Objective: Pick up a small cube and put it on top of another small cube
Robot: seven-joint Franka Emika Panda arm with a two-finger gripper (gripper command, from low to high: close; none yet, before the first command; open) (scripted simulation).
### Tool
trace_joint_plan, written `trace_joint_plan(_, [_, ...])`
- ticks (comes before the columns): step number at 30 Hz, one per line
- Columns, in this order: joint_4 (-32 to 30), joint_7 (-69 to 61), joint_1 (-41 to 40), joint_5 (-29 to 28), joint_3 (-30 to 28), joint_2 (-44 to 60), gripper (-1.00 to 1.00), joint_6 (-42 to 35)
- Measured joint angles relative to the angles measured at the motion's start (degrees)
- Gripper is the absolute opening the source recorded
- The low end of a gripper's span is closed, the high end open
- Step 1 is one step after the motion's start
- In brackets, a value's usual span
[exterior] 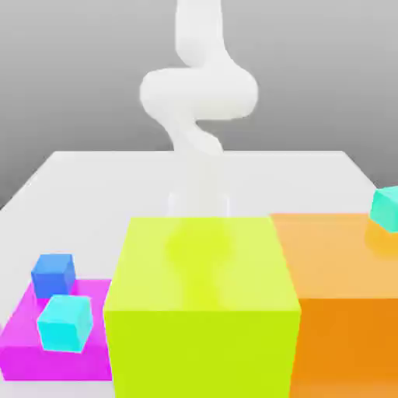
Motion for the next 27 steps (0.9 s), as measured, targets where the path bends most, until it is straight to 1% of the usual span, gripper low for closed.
trace_joint_plan(9, [0.75, 10.62, -9.07, -3.52, -1.99, 19.06, 0.0, 5.35])
trace_joint_plan(15, [1.22, 16.3, -13.57, -4.05, -5.11, 31.5, 0.0, 8.91])
trace_joint_plan(21, [1.66, 19.77, -19.45, -1.42, -7.96, 43.99, 0.0, 12.59])
trace_joint_plan(27, [2.13, 20.91, -23.85, 4.55, -9.48, 56.56, 0.0, 16.14])
